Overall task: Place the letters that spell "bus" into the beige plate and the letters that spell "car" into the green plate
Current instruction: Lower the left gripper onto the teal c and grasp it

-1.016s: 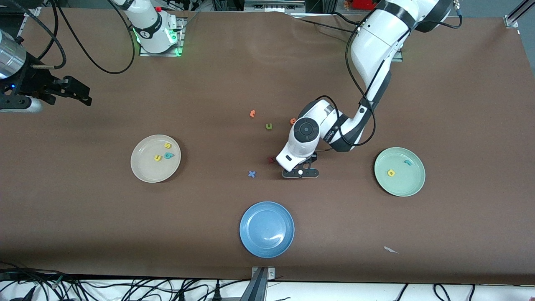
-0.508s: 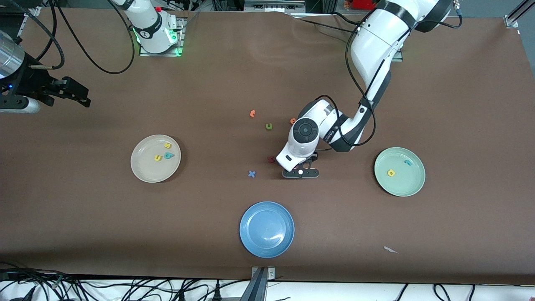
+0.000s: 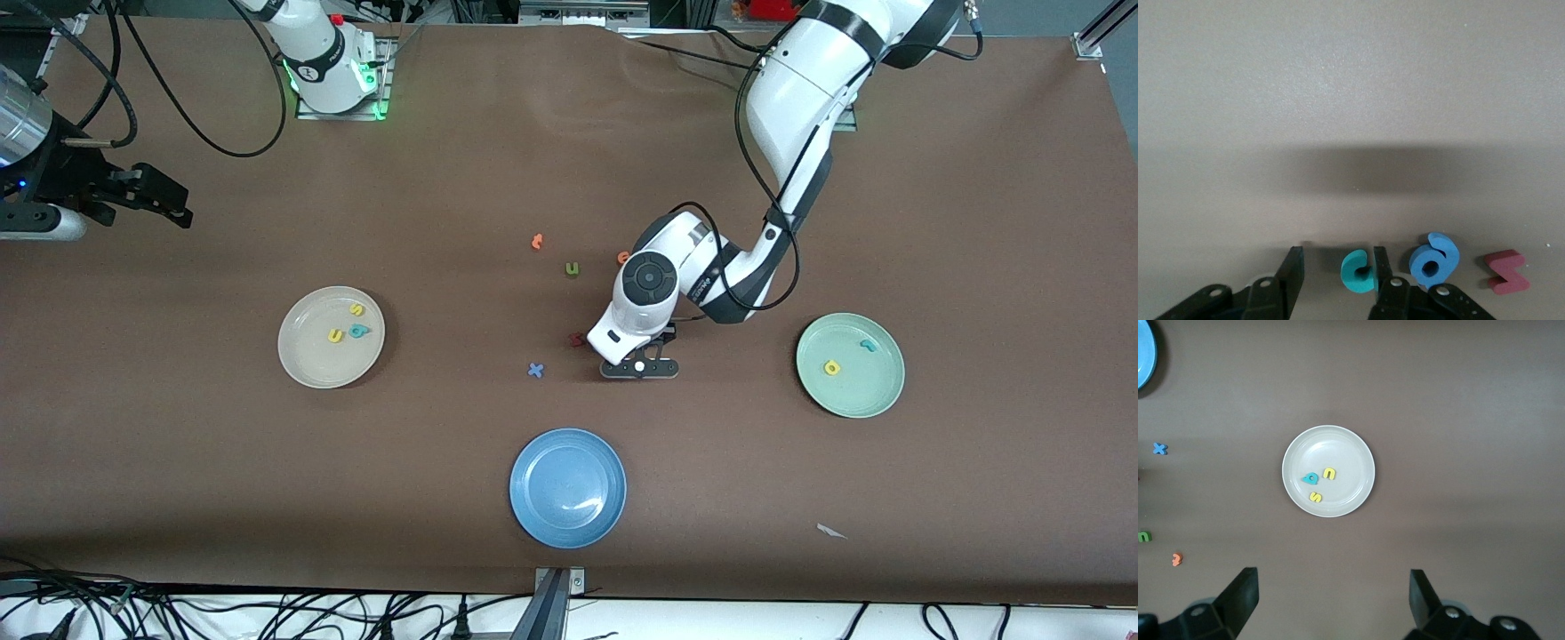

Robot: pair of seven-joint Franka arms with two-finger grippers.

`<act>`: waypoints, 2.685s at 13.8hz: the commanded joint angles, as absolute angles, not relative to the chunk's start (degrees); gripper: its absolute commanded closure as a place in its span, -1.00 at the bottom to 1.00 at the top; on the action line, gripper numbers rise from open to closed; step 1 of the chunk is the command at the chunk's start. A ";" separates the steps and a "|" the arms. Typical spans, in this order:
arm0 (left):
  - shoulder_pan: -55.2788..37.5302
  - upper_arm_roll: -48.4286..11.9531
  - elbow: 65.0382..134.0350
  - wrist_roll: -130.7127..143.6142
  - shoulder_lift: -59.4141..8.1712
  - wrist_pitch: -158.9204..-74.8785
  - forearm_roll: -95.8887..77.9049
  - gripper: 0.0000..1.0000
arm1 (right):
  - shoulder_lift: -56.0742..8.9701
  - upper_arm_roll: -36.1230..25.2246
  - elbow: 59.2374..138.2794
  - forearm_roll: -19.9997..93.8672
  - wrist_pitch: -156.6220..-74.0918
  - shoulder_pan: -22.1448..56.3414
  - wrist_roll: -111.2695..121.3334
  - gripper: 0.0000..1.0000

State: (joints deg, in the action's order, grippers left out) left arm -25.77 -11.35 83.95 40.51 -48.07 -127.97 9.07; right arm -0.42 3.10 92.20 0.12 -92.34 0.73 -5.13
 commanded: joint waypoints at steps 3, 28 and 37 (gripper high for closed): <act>-26.54 -10.90 82.62 41.83 -48.34 -126.56 9.49 0.00 | -0.35 3.52 91.76 0.88 -92.55 0.09 -4.13 -1.00; -27.33 -10.90 83.23 43.59 -48.87 -126.56 10.02 0.02 | -0.35 3.95 91.76 0.97 -92.02 0.44 -4.04 -1.00; -27.68 -10.90 83.32 45.26 -48.78 -126.56 9.58 0.37 | -0.35 4.31 91.76 0.97 -92.11 0.53 -4.04 -1.00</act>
